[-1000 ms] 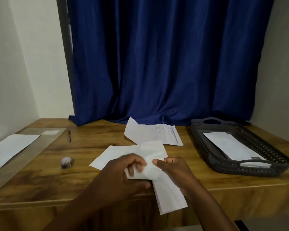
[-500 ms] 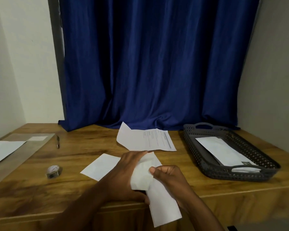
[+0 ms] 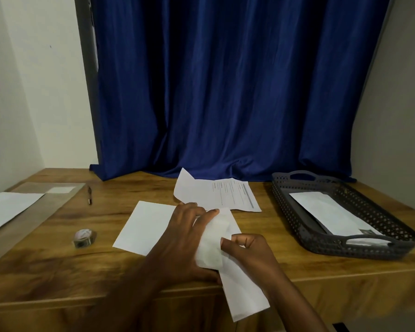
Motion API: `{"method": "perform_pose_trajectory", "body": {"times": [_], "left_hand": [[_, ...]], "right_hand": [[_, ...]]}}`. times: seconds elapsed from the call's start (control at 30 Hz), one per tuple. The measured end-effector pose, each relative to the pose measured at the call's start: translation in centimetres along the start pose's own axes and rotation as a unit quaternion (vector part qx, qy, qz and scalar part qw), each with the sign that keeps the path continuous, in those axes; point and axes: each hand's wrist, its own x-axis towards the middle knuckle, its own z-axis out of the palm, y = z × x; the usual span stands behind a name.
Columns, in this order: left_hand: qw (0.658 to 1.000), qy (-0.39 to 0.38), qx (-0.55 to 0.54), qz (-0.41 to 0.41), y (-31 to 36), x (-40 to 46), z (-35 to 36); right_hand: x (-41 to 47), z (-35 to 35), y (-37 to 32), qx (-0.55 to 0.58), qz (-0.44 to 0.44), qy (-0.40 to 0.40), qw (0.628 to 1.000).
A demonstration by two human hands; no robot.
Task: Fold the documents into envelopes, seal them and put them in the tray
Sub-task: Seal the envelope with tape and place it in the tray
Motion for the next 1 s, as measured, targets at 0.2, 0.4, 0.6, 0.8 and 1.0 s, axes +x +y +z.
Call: {"method": "perform_pose_trajectory", "body": {"times": [0.2, 0.4, 0.6, 0.8, 1.0], "left_hand": [[0.999, 0.01, -0.049, 0.006, 0.2, -0.2, -0.4], [0.991, -0.012, -0.104, -0.087, 0.2, -0.2, -1.1], [0.994, -0.02, -0.041, -0.103, 0.0, -0.2, -0.9], [0.996, 0.02, -0.005, -0.089, -0.1, -0.2, -0.5], [0.996, 0.043, -0.008, -0.077, -0.2, -0.4, -0.2]], "right_hand": [[0.1, 0.2, 0.4, 0.008, -0.011, 0.007, 1.0], [0.3, -1.7, 1.3, 0.027, -0.06, 0.043, 0.997], [-0.2, -4.3, 0.8, 0.014, -0.006, 0.014, 1.0], [-1.4, -7.5, -2.1, -0.126, 0.0, -0.069, 0.99], [-1.5, -8.0, -3.1, -0.213, 0.011, -0.102, 0.972]]}}
